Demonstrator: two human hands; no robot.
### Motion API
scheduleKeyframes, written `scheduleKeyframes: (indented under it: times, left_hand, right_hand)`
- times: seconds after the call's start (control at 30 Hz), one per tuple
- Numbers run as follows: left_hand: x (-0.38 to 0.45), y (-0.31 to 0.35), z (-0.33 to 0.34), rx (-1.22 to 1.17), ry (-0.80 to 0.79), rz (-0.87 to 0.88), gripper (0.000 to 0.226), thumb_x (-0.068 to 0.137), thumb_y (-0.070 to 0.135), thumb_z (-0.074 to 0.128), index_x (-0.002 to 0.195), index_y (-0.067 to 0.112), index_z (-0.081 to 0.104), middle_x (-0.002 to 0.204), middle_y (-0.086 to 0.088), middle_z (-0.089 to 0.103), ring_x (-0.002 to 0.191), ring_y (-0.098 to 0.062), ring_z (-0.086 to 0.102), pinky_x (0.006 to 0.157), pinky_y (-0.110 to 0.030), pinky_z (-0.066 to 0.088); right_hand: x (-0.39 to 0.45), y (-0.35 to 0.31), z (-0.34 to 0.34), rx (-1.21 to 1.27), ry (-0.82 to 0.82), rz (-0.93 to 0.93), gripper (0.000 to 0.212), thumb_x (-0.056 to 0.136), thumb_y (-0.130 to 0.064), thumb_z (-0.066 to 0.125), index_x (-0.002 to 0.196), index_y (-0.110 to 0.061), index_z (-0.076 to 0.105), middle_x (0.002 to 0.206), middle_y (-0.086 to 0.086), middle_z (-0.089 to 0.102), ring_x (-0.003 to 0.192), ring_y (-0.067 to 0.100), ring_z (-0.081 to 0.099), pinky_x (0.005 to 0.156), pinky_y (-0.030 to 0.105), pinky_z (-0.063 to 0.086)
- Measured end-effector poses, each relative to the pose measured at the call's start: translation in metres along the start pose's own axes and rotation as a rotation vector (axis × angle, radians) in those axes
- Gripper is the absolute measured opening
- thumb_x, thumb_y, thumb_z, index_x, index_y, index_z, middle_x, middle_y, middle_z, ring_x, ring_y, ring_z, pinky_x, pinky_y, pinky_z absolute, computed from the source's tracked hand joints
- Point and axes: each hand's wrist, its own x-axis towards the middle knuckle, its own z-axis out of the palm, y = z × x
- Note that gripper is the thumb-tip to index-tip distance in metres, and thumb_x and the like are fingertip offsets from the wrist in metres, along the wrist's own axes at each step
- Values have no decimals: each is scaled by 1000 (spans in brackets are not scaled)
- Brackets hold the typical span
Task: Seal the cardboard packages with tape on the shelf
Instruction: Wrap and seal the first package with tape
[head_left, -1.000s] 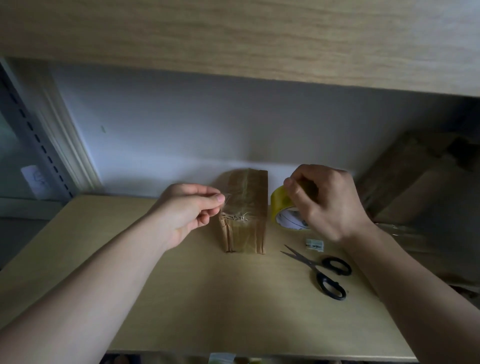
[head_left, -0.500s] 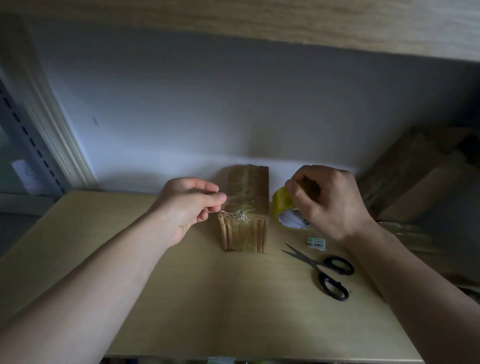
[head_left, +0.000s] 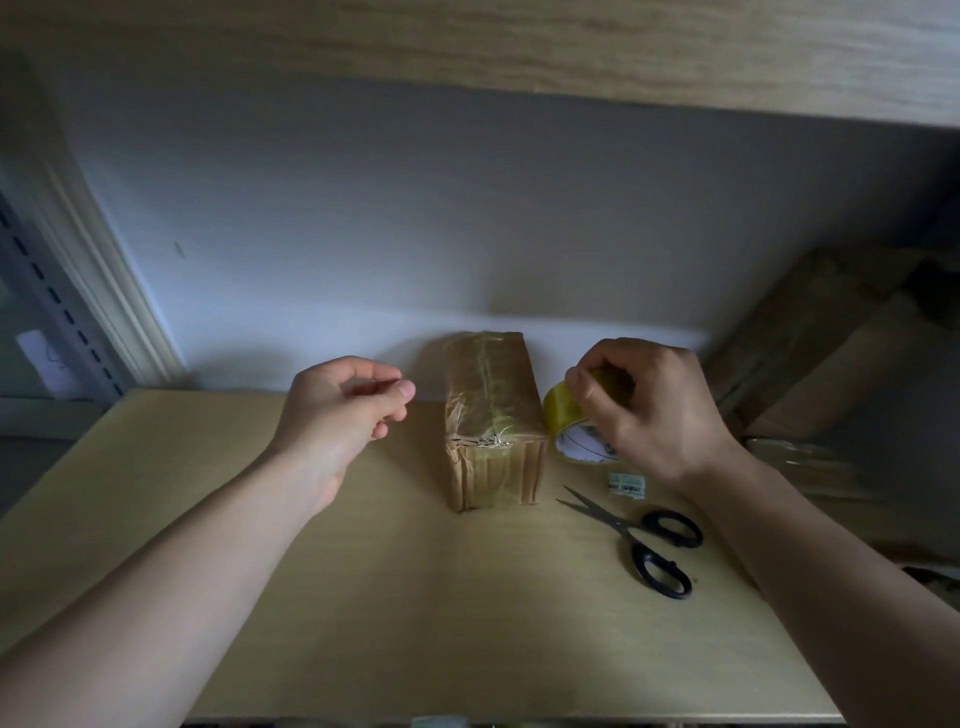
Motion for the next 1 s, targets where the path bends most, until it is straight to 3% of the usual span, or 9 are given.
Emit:
scheduleKeyframes:
  times: [0.07, 0.17, 0.33, 0.4, 0.5, 0.63, 0.77, 1.0]
  left_hand:
    - [-3, 0, 3, 50, -10, 44, 5, 91, 11, 75, 93, 7, 72, 80, -3, 72, 63, -12, 63, 61, -28, 46]
    - [-9, 2, 11, 108, -38, 100, 31, 91, 34, 75, 94, 3, 69, 72, 2, 66, 64, -16, 61, 59, -30, 45]
    - [-21, -1, 27, 359, -131, 128, 71, 53, 76, 81, 91, 20, 60, 83, 0, 67, 71, -17, 62, 69, -37, 50]
    - [-22, -5, 31, 379, -121, 137, 65, 57, 72, 80, 86, 17, 59, 78, 0, 65, 70, -17, 60, 71, -39, 52]
    - [-20, -11, 35, 283, -94, 101, 40, 86, 41, 79, 86, 7, 58, 70, -1, 59, 64, -17, 54, 65, -35, 48]
    - [-19, -19, 40, -124, -123, -192, 22, 95, 21, 71, 79, 18, 55, 58, 8, 56, 54, -11, 45, 54, -26, 37]
    - [-17, -24, 43, -315, -178, -352, 14, 89, 24, 74, 82, 24, 62, 73, 4, 54, 61, -11, 45, 54, -26, 33]
    - [-20, -42, 34, -502, -324, -318, 33, 68, 37, 84, 94, 29, 66, 90, 3, 60, 73, -9, 49, 60, -25, 33]
  right_hand:
    - [0, -1, 0, -3, 5, -5, 24, 97, -37, 60, 85, -19, 71, 76, -11, 65, 73, 3, 60, 64, 19, 42]
    - [1, -2, 0, 6, 8, -4, 25, 95, -39, 58, 85, -20, 71, 76, -12, 65, 73, 2, 60, 63, 18, 40]
    - [1, -4, 0, -1, 2, 10, 25, 95, -41, 57, 86, -22, 71, 77, -14, 64, 74, -1, 60, 63, 15, 38]
    - [1, -4, 0, 3, 0, 16, 23, 97, -38, 59, 86, -22, 71, 77, -14, 64, 74, -1, 60, 63, 15, 39]
    - [-1, -4, 0, 8, -5, 33, 21, 99, -34, 62, 87, -21, 72, 78, -12, 66, 75, 1, 61, 64, 17, 42]
    - [-3, -5, 1, 46, -22, 88, 21, 99, -34, 60, 88, -21, 72, 80, -11, 67, 76, 4, 62, 66, 23, 49]
    - [-4, -4, 4, 140, -76, 190, 23, 102, -24, 54, 89, -19, 72, 85, -9, 69, 82, 5, 62, 70, 26, 48]
    - [-8, -3, 8, 243, -156, 277, 32, 105, -18, 44, 79, -21, 62, 77, -2, 61, 76, 13, 54, 66, 29, 40]
